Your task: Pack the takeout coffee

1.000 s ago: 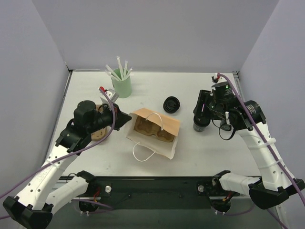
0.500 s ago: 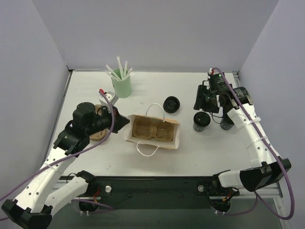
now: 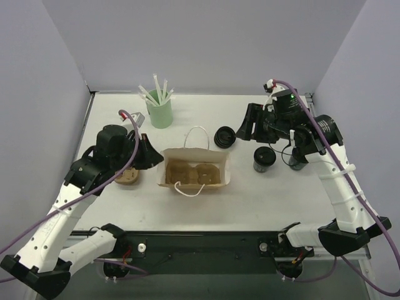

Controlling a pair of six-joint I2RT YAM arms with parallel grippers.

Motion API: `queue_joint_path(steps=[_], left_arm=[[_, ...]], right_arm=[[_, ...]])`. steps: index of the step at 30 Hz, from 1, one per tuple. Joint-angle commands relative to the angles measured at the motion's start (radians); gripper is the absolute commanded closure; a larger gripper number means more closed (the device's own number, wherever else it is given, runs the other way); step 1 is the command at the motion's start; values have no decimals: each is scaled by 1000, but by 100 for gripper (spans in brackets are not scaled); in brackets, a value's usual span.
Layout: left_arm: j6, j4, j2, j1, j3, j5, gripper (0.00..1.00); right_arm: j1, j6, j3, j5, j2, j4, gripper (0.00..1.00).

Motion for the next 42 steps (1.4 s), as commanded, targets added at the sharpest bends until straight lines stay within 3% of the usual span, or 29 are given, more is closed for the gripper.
queue_joint_path(steps=[1, 4, 6, 13, 17, 18, 19, 22, 26, 28, 31, 42], left_arm=[[-216, -152, -64, -25, 57, -29, 68], [-201, -158, -95, -25, 82, 0, 53], [-131, -179, -81, -25, 112, -7, 50], [324, -229, 116, -23, 379, -86, 44], [596, -111, 233, -23, 517, 15, 42], [651, -59, 257, -23, 533, 110, 42], [761, -37, 306, -23, 542, 158, 41], [907, 18, 414, -13, 602, 270, 39], [922, 130, 521, 22, 666, 445, 38], [926, 130, 576, 30, 685, 589, 37], [969, 92, 644, 35, 705, 686, 36], [1243, -127, 819, -13, 777, 746, 35]], right_arm=[[0, 65, 82, 19, 24, -144, 46], [0, 59, 132, 16, 57, -195, 44], [0, 64, 152, 10, 67, -209, 43], [10, 104, 143, -4, 57, -226, 43], [12, 93, 116, -19, 32, -223, 43], [10, 78, 111, -27, 27, -224, 43], [12, 73, 102, -28, 23, -224, 43], [12, 58, 85, -27, -14, -223, 43], [12, 48, 60, -56, -71, -227, 43], [10, 47, 50, -58, -94, -232, 43], [7, 47, 19, -56, -138, -239, 42], [-51, -22, -33, -54, -209, -292, 41]])
